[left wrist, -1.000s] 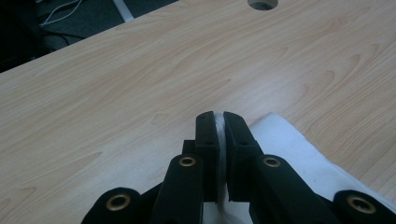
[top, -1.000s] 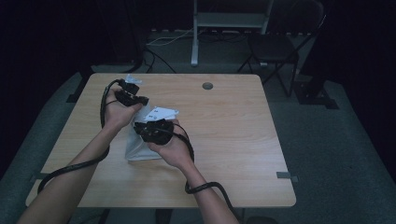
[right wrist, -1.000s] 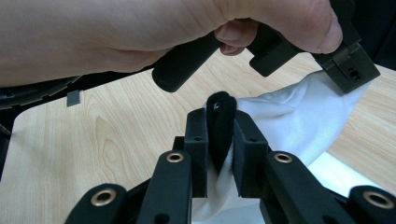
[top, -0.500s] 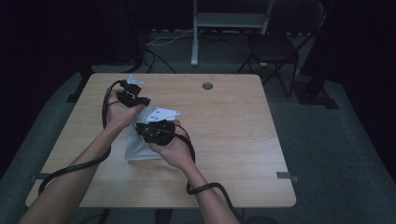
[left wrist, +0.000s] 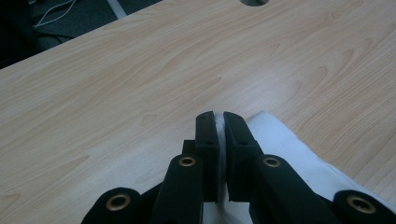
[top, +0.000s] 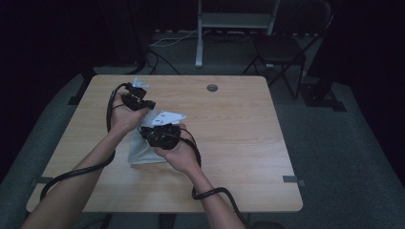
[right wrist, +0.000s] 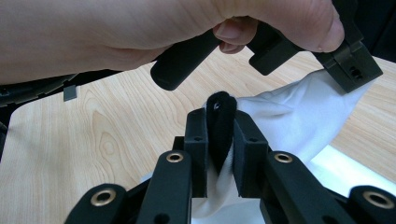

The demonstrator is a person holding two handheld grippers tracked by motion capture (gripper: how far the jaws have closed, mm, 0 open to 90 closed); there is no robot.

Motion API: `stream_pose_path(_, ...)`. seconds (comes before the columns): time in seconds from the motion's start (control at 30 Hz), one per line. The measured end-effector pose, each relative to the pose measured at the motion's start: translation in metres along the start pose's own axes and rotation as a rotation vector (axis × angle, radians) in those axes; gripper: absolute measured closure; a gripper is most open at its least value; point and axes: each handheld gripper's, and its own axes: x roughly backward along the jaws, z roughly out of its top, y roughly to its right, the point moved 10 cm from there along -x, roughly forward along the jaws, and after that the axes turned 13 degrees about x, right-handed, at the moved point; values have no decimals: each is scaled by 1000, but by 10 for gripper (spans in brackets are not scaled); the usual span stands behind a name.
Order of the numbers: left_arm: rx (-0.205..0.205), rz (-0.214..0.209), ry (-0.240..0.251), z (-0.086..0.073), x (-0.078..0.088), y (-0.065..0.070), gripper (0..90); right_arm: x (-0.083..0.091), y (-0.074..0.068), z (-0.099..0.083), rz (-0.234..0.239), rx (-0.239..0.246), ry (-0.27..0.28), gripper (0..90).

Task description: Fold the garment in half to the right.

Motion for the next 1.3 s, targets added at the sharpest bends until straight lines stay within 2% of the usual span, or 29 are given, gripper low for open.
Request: stream_pose_path(1.3,-35,-21,-20,-7,-10,14,855,4,0,-17,-4,-13,-20,785)
